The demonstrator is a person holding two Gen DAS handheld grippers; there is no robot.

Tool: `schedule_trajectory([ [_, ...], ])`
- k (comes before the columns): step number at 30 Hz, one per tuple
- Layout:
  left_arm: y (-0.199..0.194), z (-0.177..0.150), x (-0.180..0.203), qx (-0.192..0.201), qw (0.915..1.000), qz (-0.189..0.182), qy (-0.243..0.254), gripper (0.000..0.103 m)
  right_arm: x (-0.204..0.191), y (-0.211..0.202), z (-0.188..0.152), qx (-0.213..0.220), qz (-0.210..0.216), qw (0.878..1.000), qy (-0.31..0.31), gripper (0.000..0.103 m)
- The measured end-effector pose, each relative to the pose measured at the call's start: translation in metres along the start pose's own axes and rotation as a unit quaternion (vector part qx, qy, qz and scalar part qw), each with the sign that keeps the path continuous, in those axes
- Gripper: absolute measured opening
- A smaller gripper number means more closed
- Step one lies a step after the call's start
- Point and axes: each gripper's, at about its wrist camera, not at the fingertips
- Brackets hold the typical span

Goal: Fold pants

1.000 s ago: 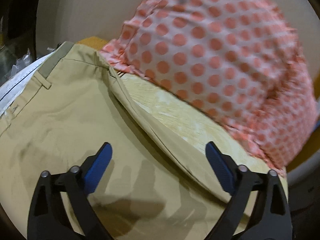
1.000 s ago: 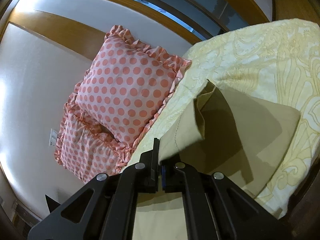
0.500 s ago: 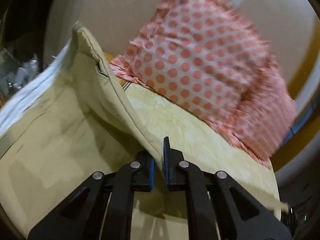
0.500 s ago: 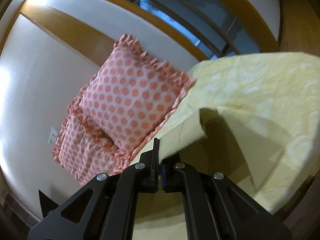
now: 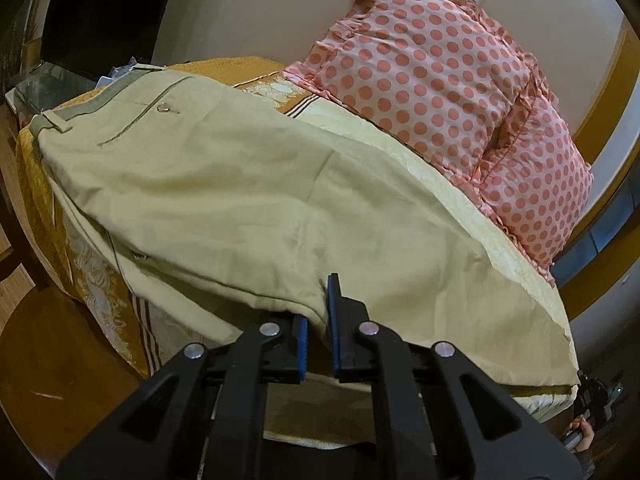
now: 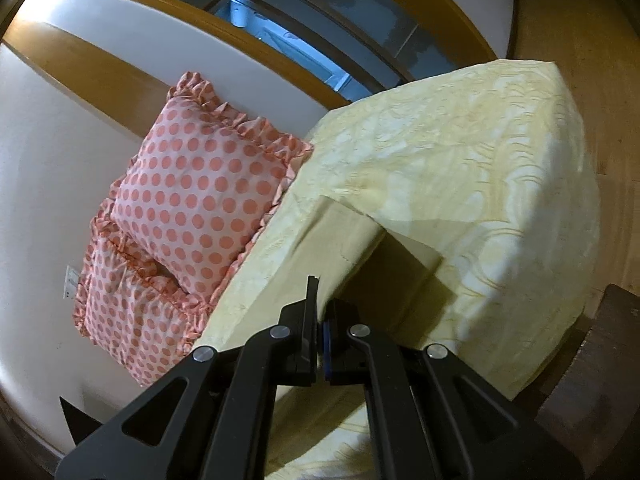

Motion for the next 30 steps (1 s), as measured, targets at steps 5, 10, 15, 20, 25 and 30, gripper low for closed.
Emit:
schedule_trajectory([
  [5,-0.008,-0.008,0.002,0.004,0.9991,0.011,0.040,0.037,0.006,-0.008,-0.004,0.003,-0.049,0.999,-0.004,0.030],
  [10,-0.052,-0.002,0.011,0.078,0.9937,0.025,0.076,0.067,0.009,-0.031,-0.001,0.085,-0.085,0.993,-0.021,0.073],
  [15,-0.087,0.006,0.013,0.176,0.9810,0.027,0.077,0.074,0.000,-0.017,-0.010,0.090,-0.105,0.988,-0.062,0.070],
  [20,-0.065,0.015,0.008,0.155,0.9847,0.036,0.073,0.078,-0.023,-0.010,-0.038,0.080,-0.074,0.986,-0.125,0.064],
  [25,-0.032,0.016,0.002,0.115,0.9907,0.032,0.066,0.078,-0.040,0.006,-0.050,0.059,-0.046,0.985,-0.155,0.028],
  [30,-0.013,0.010,-0.010,0.088,0.9932,0.045,0.061,0.083,-0.034,0.008,-0.036,0.068,-0.058,0.987,-0.132,0.004],
])
Point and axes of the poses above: each gripper's, at about its wrist camera, not at the fingertips, and y roughly the way its jaws point, x to its right, z to its top, and after that the axes turned 11 degrees about -z, right-handed
